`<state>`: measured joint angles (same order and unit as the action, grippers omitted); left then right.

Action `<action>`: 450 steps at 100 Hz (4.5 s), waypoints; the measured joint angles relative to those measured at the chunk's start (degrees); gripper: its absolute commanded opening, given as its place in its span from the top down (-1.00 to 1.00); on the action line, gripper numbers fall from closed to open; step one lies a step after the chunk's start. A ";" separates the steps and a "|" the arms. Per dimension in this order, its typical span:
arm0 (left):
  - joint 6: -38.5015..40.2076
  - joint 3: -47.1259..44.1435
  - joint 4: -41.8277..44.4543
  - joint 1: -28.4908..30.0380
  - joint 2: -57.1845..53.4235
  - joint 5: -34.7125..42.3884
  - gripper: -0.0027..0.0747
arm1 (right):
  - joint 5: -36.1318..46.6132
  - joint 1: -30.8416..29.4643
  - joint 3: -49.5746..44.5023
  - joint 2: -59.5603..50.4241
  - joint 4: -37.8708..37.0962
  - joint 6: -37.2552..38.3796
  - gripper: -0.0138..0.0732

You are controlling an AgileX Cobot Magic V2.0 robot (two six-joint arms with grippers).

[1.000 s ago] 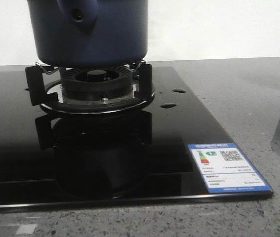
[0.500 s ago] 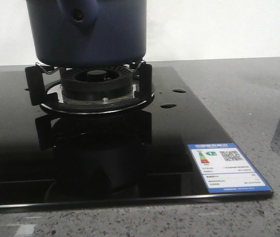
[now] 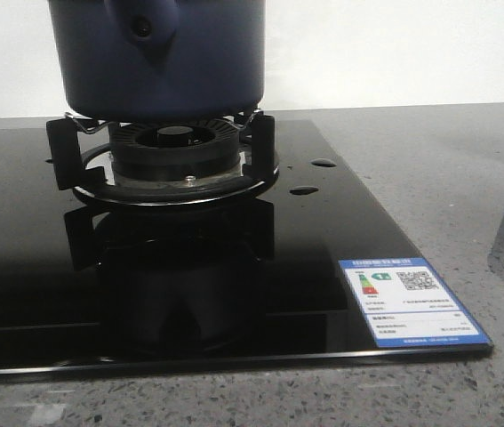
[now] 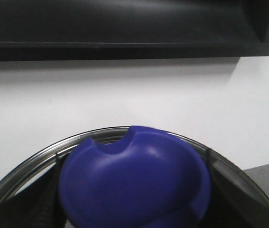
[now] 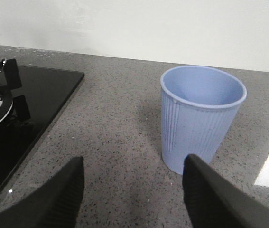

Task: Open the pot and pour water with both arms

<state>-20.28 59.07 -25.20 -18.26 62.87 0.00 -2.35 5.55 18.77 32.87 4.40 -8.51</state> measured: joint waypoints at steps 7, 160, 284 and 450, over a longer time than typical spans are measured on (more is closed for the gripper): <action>0.00 0.00 0.10 0.85 -0.56 0.00 -0.10 | 2.35 -1.67 -0.12 2.85 0.00 0.00 -0.26; 0.00 0.00 0.10 1.12 -1.34 -1.72 -0.10 | 43.62 -8.63 10.32 55.32 0.00 3.51 -0.02; 0.00 0.00 0.10 1.12 -1.34 -1.85 -0.10 | -18.87 24.66 55.61 49.47 -38.29 3.59 0.11; 0.00 0.00 0.12 1.12 -1.34 -2.35 -0.10 | -19.45 30.63 61.80 59.26 -106.92 3.59 0.11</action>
<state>-20.28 59.07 -25.08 -17.14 61.53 -2.35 -21.80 36.18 80.57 92.13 -102.51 -4.92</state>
